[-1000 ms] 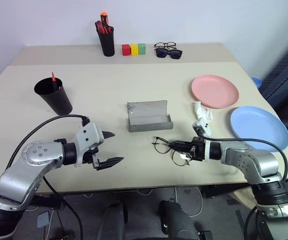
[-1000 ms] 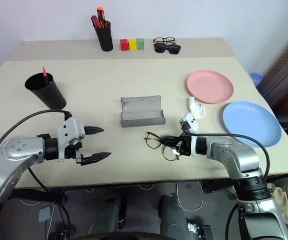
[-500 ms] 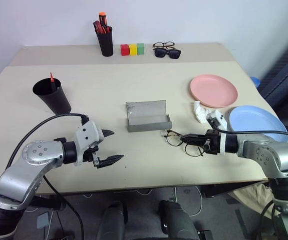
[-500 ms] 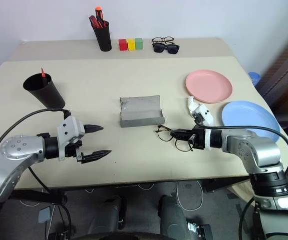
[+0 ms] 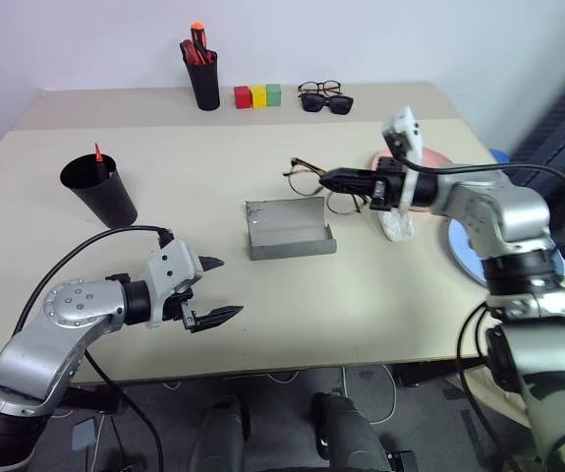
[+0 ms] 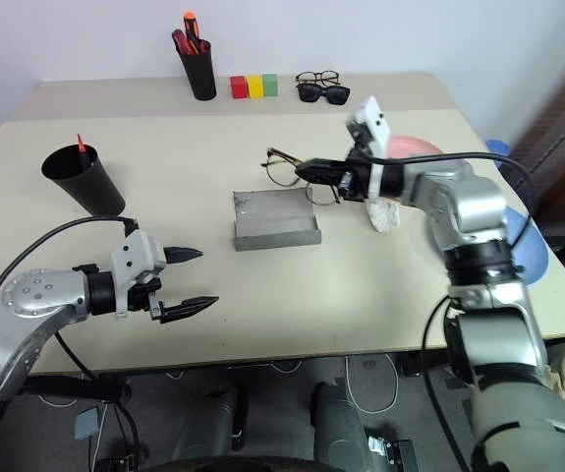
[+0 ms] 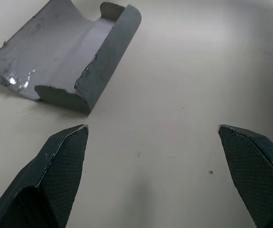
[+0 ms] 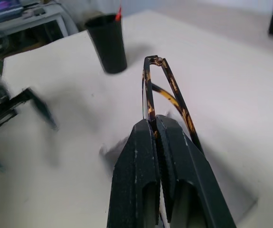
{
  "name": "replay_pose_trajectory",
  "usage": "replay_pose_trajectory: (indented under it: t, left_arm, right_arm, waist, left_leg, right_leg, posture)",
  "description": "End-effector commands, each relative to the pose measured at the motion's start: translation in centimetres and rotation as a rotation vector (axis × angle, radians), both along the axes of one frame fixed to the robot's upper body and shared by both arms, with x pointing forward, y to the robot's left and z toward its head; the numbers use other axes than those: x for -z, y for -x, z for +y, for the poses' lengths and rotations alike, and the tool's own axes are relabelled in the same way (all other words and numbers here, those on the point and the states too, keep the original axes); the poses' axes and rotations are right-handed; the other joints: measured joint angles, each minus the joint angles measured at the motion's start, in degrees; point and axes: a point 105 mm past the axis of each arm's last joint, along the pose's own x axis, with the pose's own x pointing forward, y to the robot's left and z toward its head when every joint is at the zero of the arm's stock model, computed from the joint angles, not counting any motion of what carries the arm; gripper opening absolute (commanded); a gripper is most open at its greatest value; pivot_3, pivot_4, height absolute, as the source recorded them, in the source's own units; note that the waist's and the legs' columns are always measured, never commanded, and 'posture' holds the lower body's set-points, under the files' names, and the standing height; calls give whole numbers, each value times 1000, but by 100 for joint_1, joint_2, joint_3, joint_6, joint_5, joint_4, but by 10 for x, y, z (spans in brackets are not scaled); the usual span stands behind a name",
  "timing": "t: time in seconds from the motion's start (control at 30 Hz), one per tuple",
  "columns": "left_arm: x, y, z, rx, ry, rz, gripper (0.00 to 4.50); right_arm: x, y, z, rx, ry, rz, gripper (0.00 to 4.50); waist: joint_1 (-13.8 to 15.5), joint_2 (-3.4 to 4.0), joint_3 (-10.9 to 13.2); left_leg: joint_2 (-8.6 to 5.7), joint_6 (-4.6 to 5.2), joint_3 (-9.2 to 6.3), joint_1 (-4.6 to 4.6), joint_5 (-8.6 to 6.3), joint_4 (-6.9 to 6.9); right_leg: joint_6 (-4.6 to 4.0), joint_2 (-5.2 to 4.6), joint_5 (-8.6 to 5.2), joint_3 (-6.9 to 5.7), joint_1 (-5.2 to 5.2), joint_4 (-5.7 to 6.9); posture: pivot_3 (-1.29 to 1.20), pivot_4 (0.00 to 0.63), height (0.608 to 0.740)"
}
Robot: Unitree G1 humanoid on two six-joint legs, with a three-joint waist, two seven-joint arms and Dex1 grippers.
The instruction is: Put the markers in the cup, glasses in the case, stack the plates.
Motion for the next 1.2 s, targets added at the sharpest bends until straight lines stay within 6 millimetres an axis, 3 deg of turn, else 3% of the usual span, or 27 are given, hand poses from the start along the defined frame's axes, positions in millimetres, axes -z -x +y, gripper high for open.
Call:
replay_pose_trajectory:
  t: [0.03, 0.13, 0.27, 0.43, 0.53, 0.73, 0.77, 0.9, 1.03, 1.13, 1.2]
  left_arm:
    - [-13, 5, -2, 22, -7, -64, 4500]
    - [-14, 6, -1, 12, -8, -66, 4500]
    - [-14, 11, 1, -4, -12, -64, 4500]
    - [-14, 14, 3, -23, -11, -61, 4500]
    - [-15, 14, 5, -32, -9, -61, 4500]
    - [-19, 9, 6, -64, 6, -86, 4500]
    - [-22, 5, 8, -80, 18, -100, 4500]
    - [-41, -23, 16, -193, 70, -183, 4500]
    - [-59, -63, 30, -325, 86, -256, 4500]
    - [-71, -92, 38, -378, 101, -270, 3662]
    - [-76, -112, 38, -394, 95, -286, 2722]
  right_arm:
    - [4, -9, 17, -51, 57, -115, 72]
    - [13, -13, 29, -76, 51, -111, 72]
    - [42, -9, 44, -141, 128, -99, 72]
    - [64, -10, 38, -163, 217, -71, 72]
    - [70, -10, 34, -171, 245, -42, 980]
    - [78, -15, 24, -129, 277, -32, 4079]
    - [73, -17, 21, -102, 260, -42, 4439]
    - [45, -14, -3, -40, 190, -99, 4439]
    - [28, 18, -45, 49, 190, -169, 4439]
    - [38, 53, -78, 146, 226, -107, 4500]
    - [47, 75, -94, 232, 232, -60, 4500]
  waist:
    - [24, 1, 1]
    - [37, 2, 2]
    - [30, 3, 2]
    - [27, 8, 5]
    - [23, 8, 5]
    - [-1, 9, 6]
    - [-1, 10, 7]
    - [73, 18, 13]
    - [146, 16, 11]
    - [221, 14, 11]
    - [210, 15, 11]
  left_leg:
    - [0, 0, 0, 0, 0, 1]
    - [0, 0, 1, 0, 0, 2]
    - [0, 0, 1, 1, 0, 2]
    - [0, 0, 1, 4, 0, 1]
    - [0, 0, 1, 5, 0, 2]
    - [0, -1, 1, 6, 0, 1]
    - [0, -1, 1, 6, 0, 1]
    - [-1, -1, 0, 5, 1, 5]
    - [-4, -1, -5, 4, 1, 7]
    - [-7, -1, -7, 3, 0, 4]
    - [-7, -1, -5, 3, 0, 7]
  right_leg:
    - [0, 0, 0, 0, 0, 0]
    - [1, 0, 1, 0, 0, 2]
    - [1, 0, 1, 0, 0, 6]
    - [0, 1, 1, 0, 0, 11]
    - [0, 2, 1, 0, 0, 11]
    - [0, 2, 1, 0, 0, 11]
    - [0, 2, 1, 0, 0, 11]
    - [1, 2, 1, 0, 2, 13]
    - [9, 2, -3, -1, 8, 12]
    - [18, 1, -8, -3, 11, 12]
    - [17, 0, -8, -2, 11, 12]
  posture:
    - [0, 150, 740]
    - [0, 150, 740]
    - [0, 150, 740]
    - [0, 150, 740]
    - [0, 150, 740]
    - [0, 150, 740]
    - [0, 150, 740]
    - [0, 150, 740]
    - [0, 150, 740]
    - [0, 150, 740]
    - [0, 150, 740]
